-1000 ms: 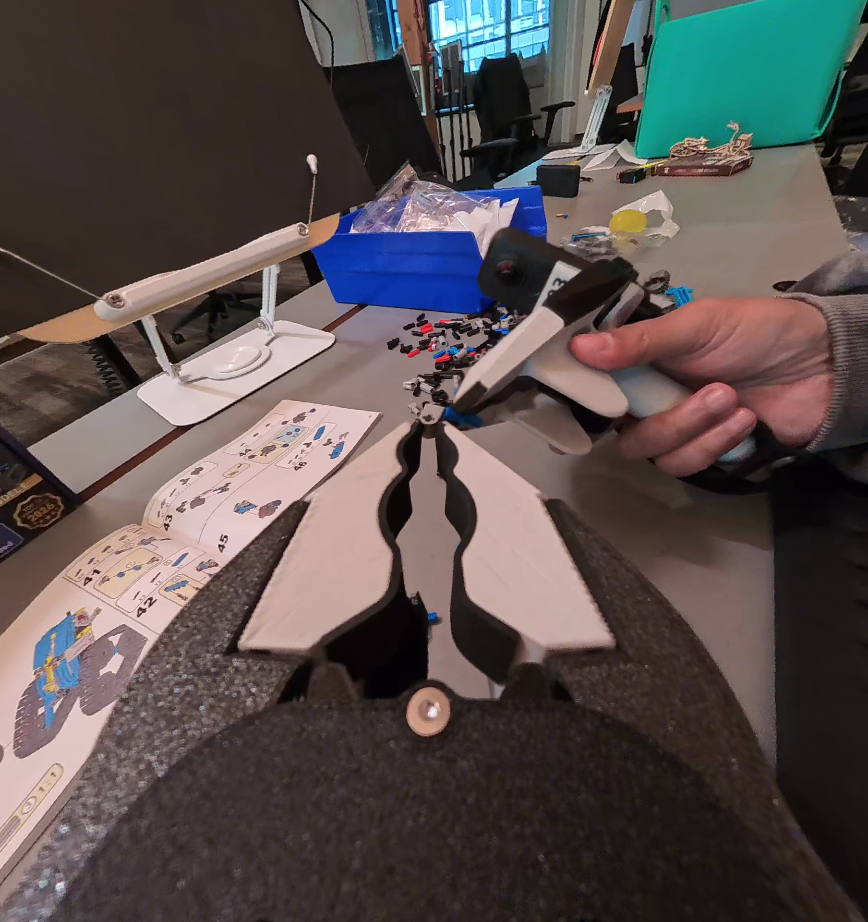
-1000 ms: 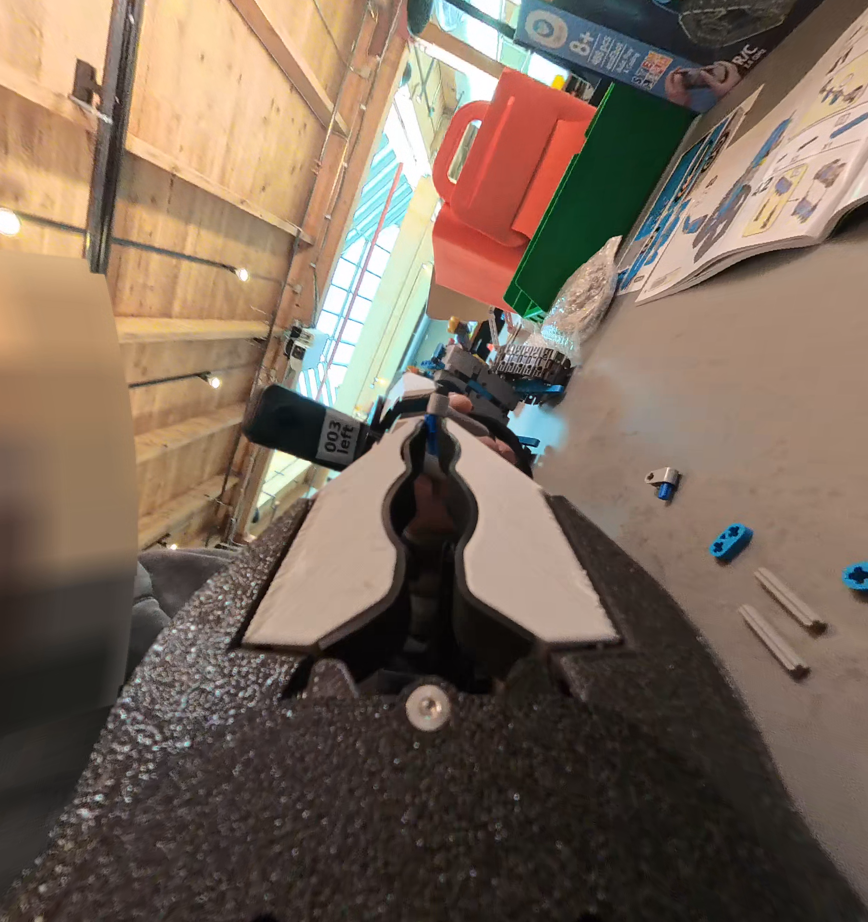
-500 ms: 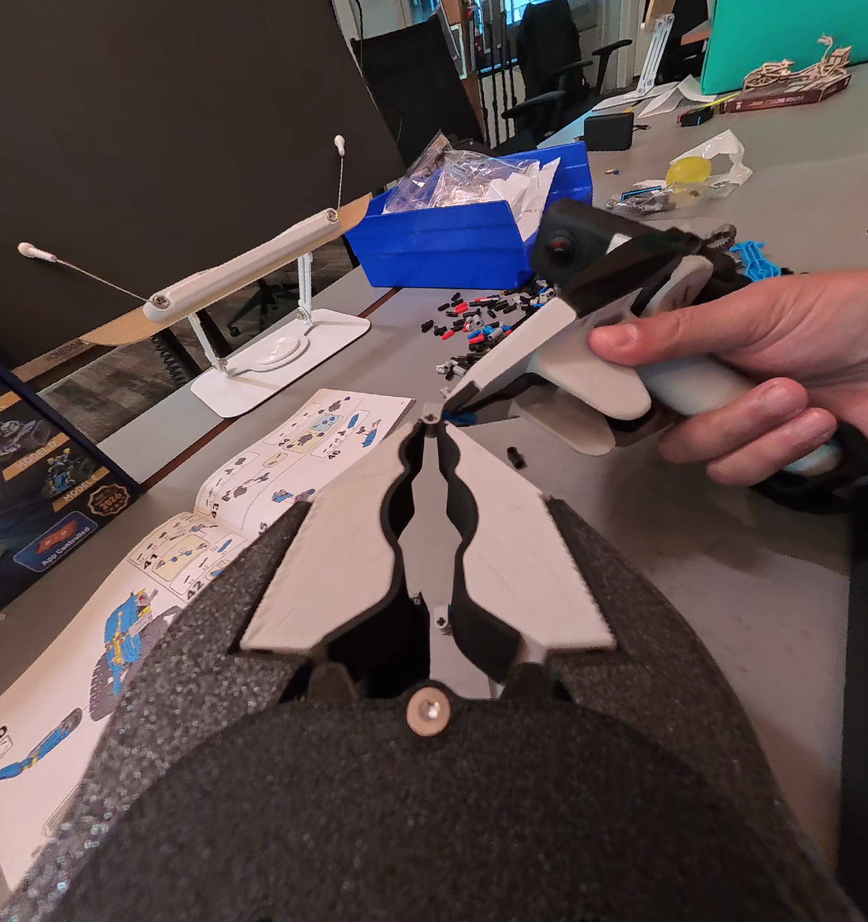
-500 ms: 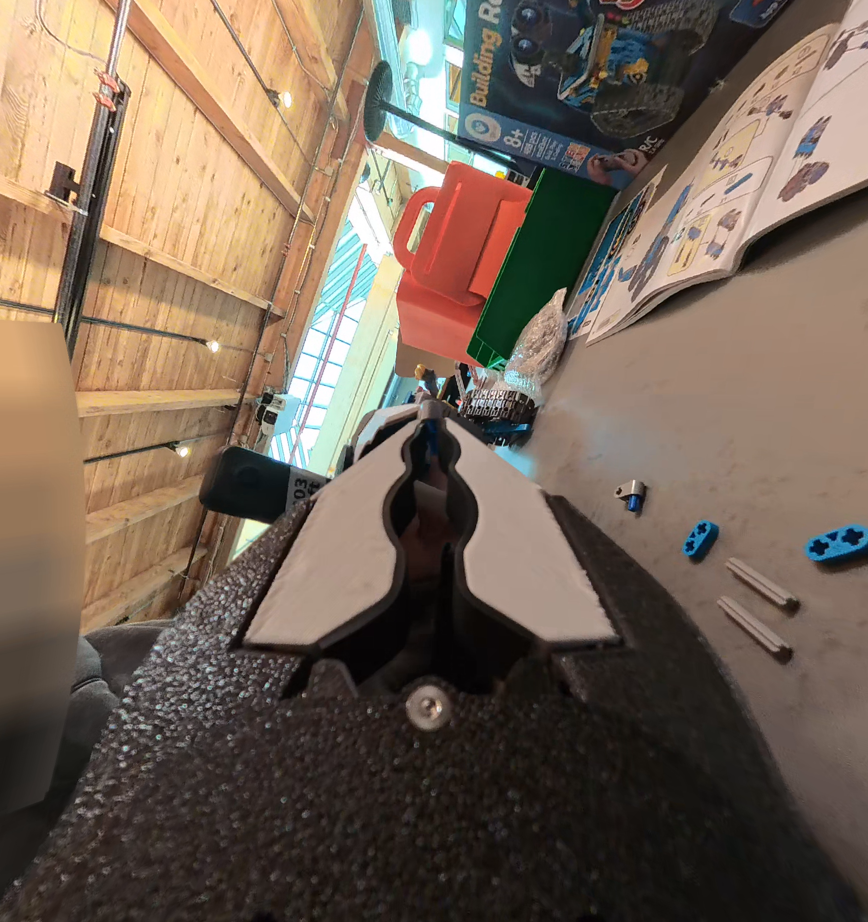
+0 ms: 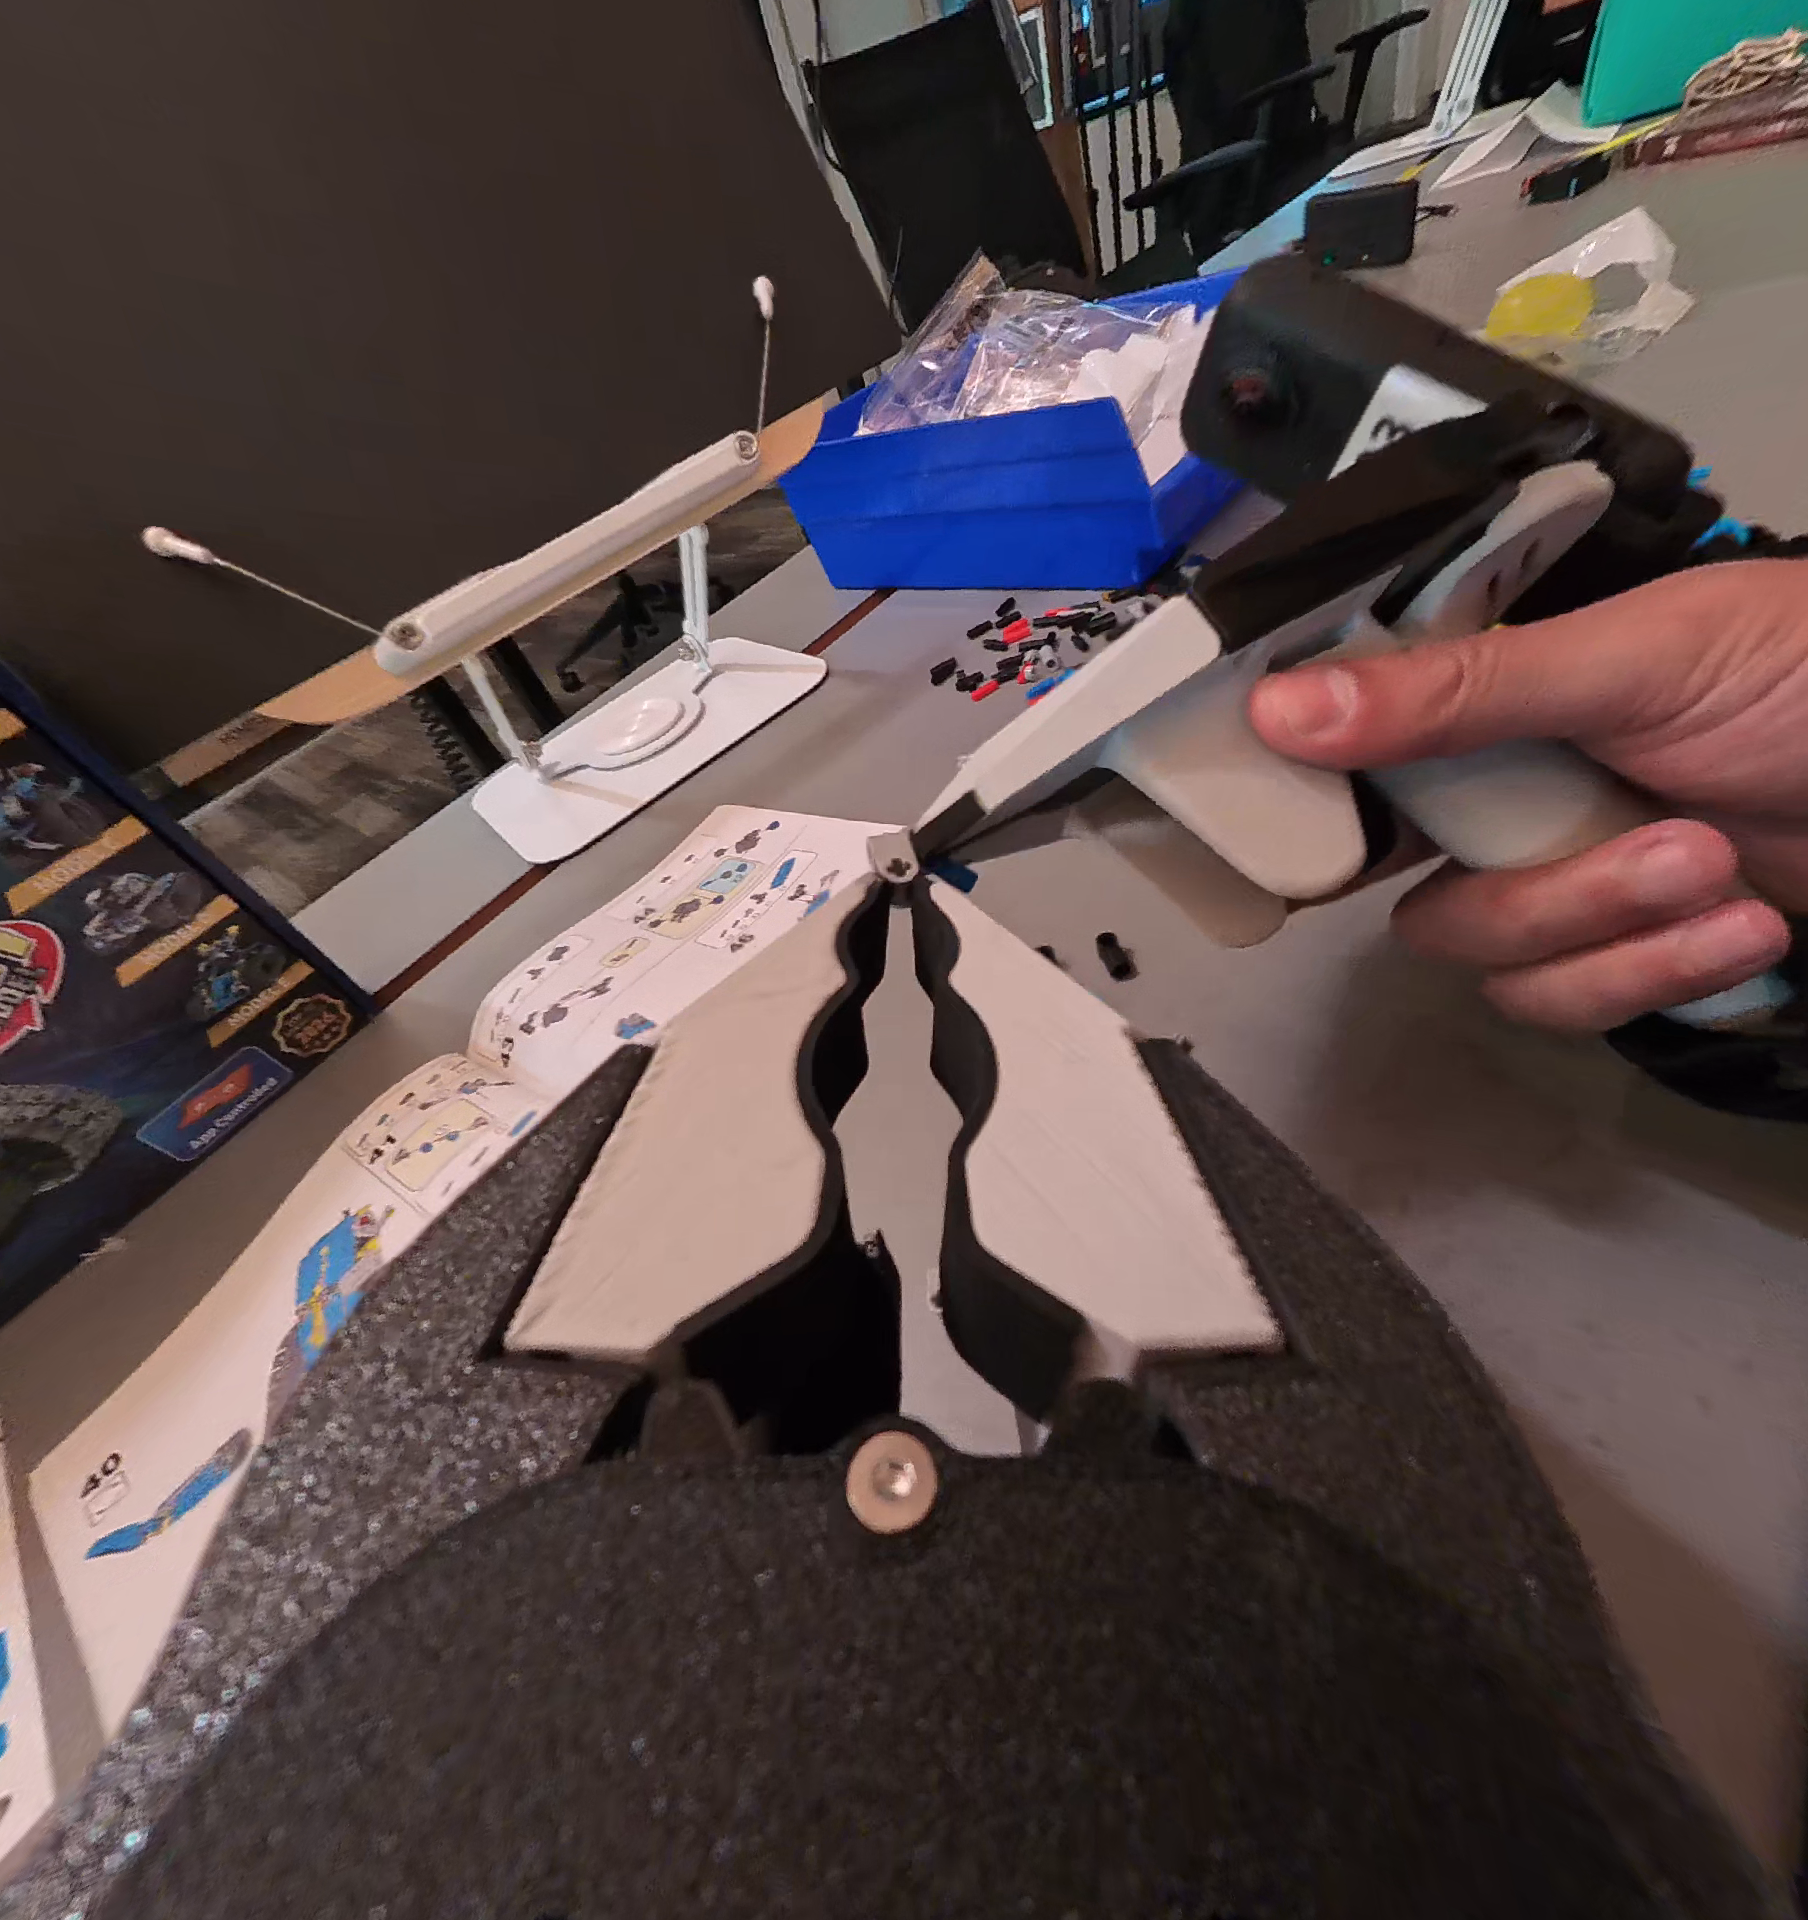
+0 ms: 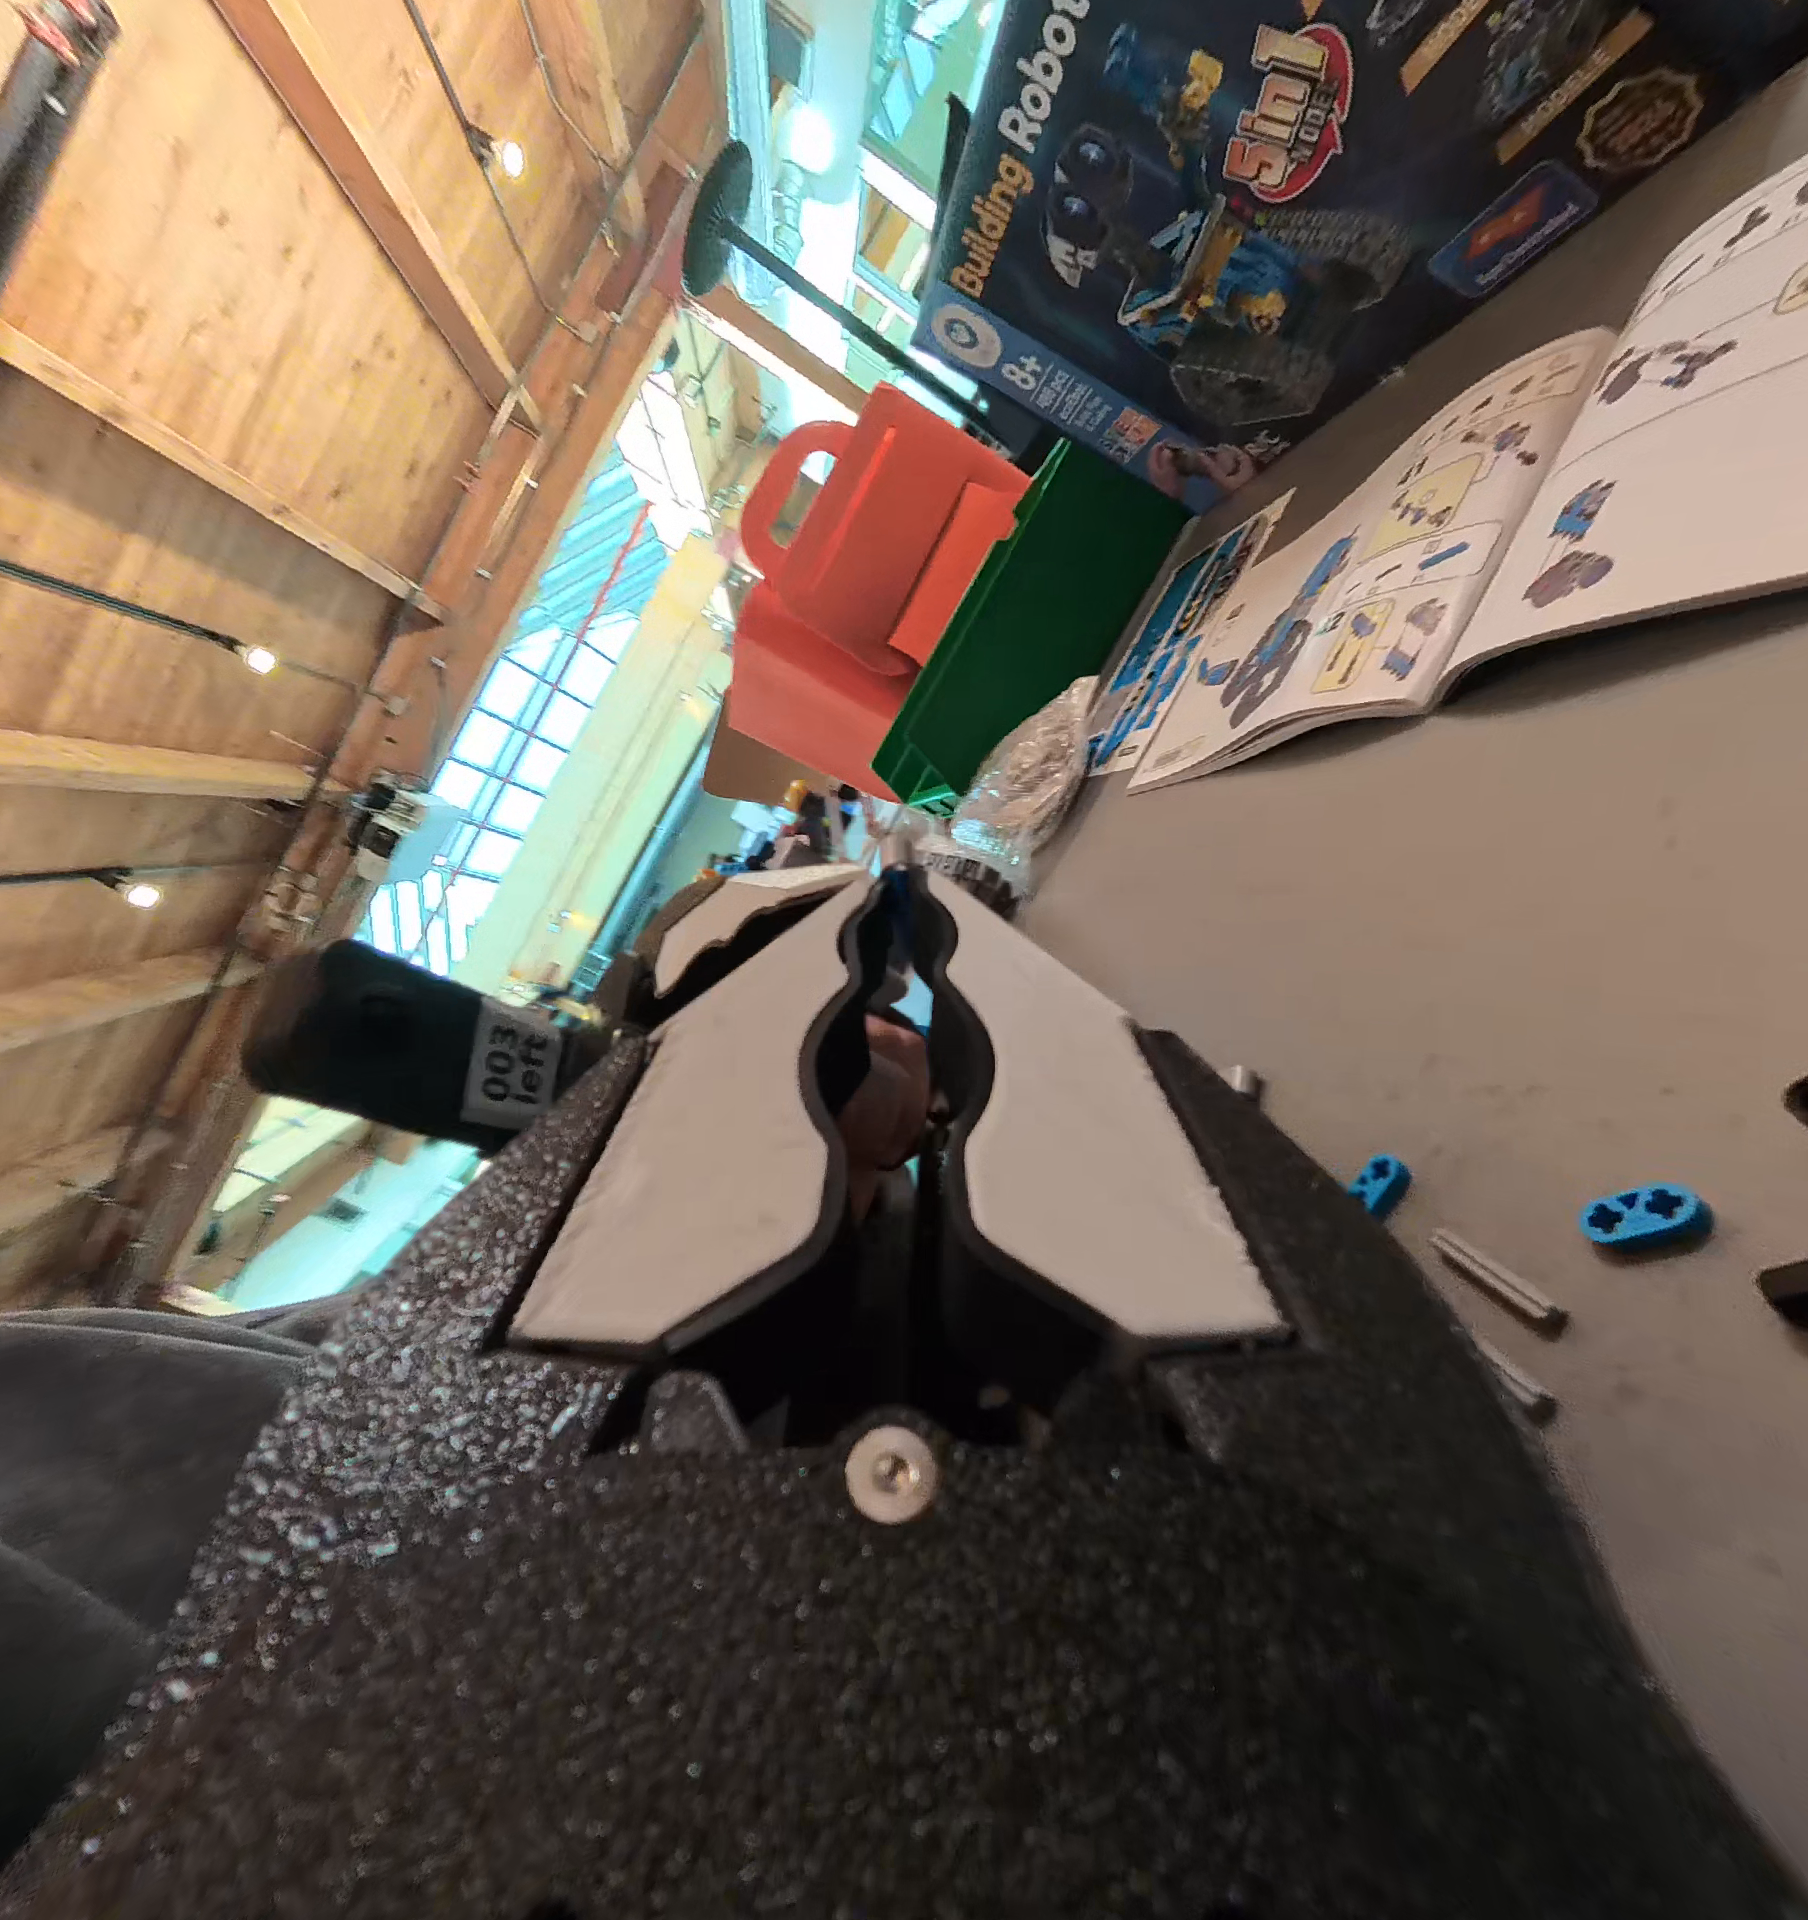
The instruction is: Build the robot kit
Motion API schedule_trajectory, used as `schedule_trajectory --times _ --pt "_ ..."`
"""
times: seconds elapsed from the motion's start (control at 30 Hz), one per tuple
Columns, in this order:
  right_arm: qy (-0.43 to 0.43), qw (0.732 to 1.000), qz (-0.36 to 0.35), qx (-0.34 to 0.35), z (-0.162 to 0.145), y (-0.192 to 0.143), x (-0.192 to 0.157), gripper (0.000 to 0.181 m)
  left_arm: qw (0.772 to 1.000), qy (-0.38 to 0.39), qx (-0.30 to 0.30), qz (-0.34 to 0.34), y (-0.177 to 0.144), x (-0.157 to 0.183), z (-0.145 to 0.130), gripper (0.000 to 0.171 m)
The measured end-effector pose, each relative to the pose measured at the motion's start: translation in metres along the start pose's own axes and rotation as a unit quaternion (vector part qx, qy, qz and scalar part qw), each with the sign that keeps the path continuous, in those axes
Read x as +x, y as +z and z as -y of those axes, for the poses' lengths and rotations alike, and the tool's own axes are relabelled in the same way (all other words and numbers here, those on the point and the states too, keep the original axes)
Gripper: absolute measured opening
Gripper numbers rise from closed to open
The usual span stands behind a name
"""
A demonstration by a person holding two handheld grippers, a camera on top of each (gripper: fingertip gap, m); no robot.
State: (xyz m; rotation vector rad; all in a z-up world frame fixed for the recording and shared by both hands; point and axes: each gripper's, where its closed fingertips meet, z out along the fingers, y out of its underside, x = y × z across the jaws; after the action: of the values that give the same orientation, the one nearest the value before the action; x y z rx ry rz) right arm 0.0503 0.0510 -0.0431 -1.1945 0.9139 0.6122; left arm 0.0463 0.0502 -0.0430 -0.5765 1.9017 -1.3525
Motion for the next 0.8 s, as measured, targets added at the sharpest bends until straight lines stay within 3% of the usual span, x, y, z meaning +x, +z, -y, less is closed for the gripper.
schedule_trajectory --times 0.23,0.47,0.8 --pt "0.019 0.999 0.025 -0.03 -0.005 0.0 0.004 0.002 0.999 0.024 -0.013 -0.018 -0.001 0.002 -0.006 0.003" --pt "-0.123 0.988 -0.041 -0.085 -0.01 -0.002 0.008 0.003 0.998 -0.021 -0.019 -0.053 -0.001 0.005 -0.011 0.003" --pt "-0.1 0.988 -0.035 -0.111 -0.02 -0.006 0.018 0.003 0.997 0.013 -0.042 -0.064 0.0 0.012 -0.021 0.004"
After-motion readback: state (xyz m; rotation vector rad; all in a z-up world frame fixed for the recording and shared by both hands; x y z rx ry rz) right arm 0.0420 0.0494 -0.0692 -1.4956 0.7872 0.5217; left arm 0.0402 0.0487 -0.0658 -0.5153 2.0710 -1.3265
